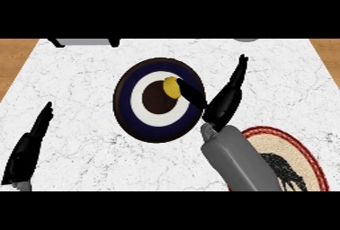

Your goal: Pick the lemon from the placemat and place it in the plate

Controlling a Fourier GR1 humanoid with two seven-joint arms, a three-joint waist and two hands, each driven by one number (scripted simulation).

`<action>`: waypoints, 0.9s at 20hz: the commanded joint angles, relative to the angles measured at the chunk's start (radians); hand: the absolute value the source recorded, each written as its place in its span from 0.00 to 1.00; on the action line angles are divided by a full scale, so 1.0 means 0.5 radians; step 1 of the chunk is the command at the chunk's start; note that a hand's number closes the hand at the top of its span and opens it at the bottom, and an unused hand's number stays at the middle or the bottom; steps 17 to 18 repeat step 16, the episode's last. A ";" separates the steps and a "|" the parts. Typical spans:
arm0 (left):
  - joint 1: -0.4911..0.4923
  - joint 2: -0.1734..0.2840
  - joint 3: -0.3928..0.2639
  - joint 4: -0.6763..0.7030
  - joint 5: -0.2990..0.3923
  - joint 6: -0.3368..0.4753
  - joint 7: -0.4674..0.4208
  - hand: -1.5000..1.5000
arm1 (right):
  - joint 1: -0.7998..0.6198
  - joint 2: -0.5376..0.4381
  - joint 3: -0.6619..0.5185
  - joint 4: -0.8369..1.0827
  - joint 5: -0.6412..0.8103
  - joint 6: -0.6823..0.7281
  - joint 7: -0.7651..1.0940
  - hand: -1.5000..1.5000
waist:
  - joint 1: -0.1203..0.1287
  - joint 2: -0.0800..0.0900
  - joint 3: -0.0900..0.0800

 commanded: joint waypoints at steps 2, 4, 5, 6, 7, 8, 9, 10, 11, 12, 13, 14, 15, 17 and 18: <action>0.100 -0.037 -0.009 -0.035 -0.027 0.038 -0.064 0.50 | 0.488 -0.143 0.215 -0.447 -0.108 -0.435 -0.190 0.00 | -0.001 0.004 0.002; 0.003 0.022 0.041 0.030 0.003 -0.002 -0.050 0.50 | 0.682 -0.195 0.284 -0.622 -0.088 -0.465 -0.256 0.00 | -0.015 0.004 0.000; 0.103 -0.014 0.014 -0.016 0.009 -0.011 -0.070 0.50 | 0.772 -0.342 0.314 -0.740 -0.175 -0.467 -0.290 0.00 | -0.004 0.004 0.002; 0.063 0.015 0.035 -0.026 0.033 -0.039 -0.030 0.50 | 0.907 -0.377 0.369 -0.840 -0.171 -0.469 -0.368 0.00 | -0.008 0.005 0.003; 0.132 -0.013 -0.007 -0.087 -0.014 -0.016 -0.049 0.50 | 0.939 -0.443 0.384 -0.894 -0.215 -0.470 -0.387 0.00 | 0.006 0.006 0.002; 0.065 0.025 0.027 -0.009 -0.001 -0.037 -0.074 0.50 | 0.995 -0.547 0.389 -0.957 -0.287 -0.472 -0.431 0.00 | 0.004 0.009 0.003; 0.048 0.027 0.051 0.033 0.035 -0.066 -0.121 0.50 | 1.031 -0.551 0.431 -0.971 -0.276 -0.473 -0.477 0.00 | 0.008 0.009 0.000; 0.110 0.046 0.043 -0.134 0.059 -0.107 0.027 0.50 | 1.169 -0.618 0.471 -1.105 -0.314 -0.474 -0.516 0.00 | 0.008 0.005 0.004; 0.173 -0.048 -0.030 -0.180 0.000 -0.040 -0.001 0.50 | 1.202 -0.658 0.441 -1.105 -0.364 -0.475 -0.557 0.00 | 0.013 0.007 0.004; -0.003 0.004 0.046 0.071 -0.008 -0.016 -0.062 0.50 | 1.197 -0.739 0.411 -1.172 -0.447 -0.476 -0.563 0.00 | -0.002 0.011 0.004; 0.085 -0.042 -0.012 -0.073 -0.013 -0.028 -0.019 0.50 | 1.212 -0.616 0.446 -1.104 -0.450 -0.477 -0.700 0.00 | 0.014 0.010 0.006; 0.052 -0.037 0.022 0.066 -0.033 0.014 -0.116 0.50 | 1.293 -0.710 0.448 -1.190 -0.487 -0.478 -0.700 0.00 | 0.001 0.010 0.006; 0.163 -0.018 0.021 -0.085 0.027 -0.070 -0.064 0.50 | 1.328 -0.819 0.411 -1.282 -0.572 -0.478 -0.662 0.00 | 0.010 0.006 0.006; 0.036 0.009 0.050 0.060 0.012 -0.060 -0.090 0.50 | 1.315 -0.747 0.436 -1.222 -0.580 -0.479 -0.778 0.00 | 0.004 0.009 0.006; 0.036 0.009 0.050 0.060 0.012 -0.060 -0.090 0.50 | 1.315 -0.747 0.436 -1.222 -0.580 -0.479 -0.778 0.00 | 0.004 0.009 0.006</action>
